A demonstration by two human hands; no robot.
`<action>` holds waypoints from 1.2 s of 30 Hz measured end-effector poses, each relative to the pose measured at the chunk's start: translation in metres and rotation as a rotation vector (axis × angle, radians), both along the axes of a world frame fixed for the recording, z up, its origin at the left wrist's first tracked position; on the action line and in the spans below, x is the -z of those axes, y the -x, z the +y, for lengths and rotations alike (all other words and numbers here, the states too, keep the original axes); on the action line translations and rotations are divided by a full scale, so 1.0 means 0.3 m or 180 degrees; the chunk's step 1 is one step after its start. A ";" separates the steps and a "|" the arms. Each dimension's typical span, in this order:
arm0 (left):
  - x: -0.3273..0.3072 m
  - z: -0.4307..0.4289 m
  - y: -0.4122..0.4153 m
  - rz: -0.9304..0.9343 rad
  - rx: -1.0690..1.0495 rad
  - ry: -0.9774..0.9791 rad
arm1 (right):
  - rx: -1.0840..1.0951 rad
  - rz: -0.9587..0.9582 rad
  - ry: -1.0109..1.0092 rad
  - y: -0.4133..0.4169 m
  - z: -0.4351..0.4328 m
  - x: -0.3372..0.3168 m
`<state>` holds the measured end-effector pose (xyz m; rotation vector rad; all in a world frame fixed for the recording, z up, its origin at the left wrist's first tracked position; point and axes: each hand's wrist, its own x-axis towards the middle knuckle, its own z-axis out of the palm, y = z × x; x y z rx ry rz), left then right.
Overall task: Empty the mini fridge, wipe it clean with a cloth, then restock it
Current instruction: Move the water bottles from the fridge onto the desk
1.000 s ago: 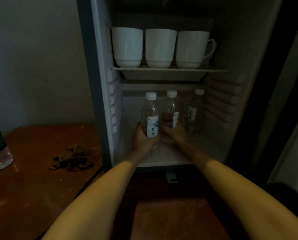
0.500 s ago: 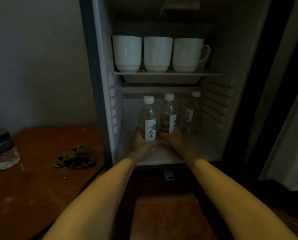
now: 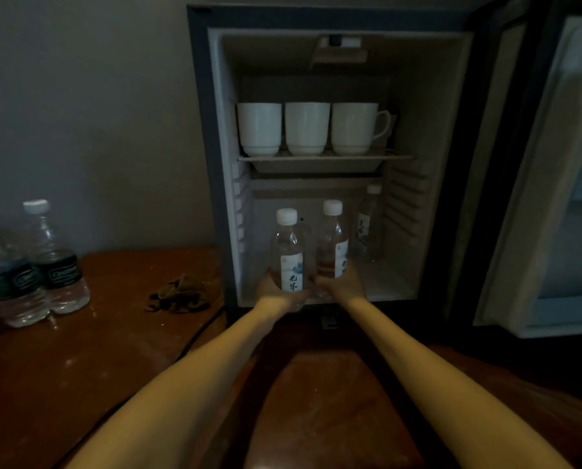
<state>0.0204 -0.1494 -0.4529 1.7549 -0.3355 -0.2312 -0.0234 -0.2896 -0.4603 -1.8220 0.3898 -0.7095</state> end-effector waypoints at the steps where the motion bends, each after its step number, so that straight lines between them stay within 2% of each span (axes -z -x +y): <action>1: 0.005 0.028 0.016 0.0033 0.0070 0.0038 | 0.0007 0.0109 0.0022 0.018 0.017 -0.008; 3: 0.022 0.100 0.044 0.0012 0.0154 0.0001 | -0.0075 0.0257 -0.0062 0.052 0.048 -0.014; 7: 0.044 0.277 0.106 -0.0215 0.0108 -0.0032 | -0.0531 0.0221 -0.0689 0.113 0.155 0.020; 9: 0.037 0.376 0.131 -0.0258 0.0065 0.0028 | -0.0627 0.0153 -0.0733 0.117 0.235 0.038; 14: 0.026 0.686 0.160 -0.0322 -0.0435 0.0083 | -0.1167 -0.0149 -0.0950 0.091 0.490 0.044; 22: 0.058 1.122 0.224 -0.0152 -0.1612 0.0285 | -0.2096 -0.0137 -0.0637 0.002 0.928 0.057; 28: 0.104 1.278 0.225 -0.0079 -0.2154 0.0448 | -0.2680 0.0337 -0.0404 -0.022 1.140 0.092; 36: 0.147 1.280 0.193 -0.0192 -0.2198 0.0581 | -0.2539 0.0297 -0.0391 -0.067 1.173 0.116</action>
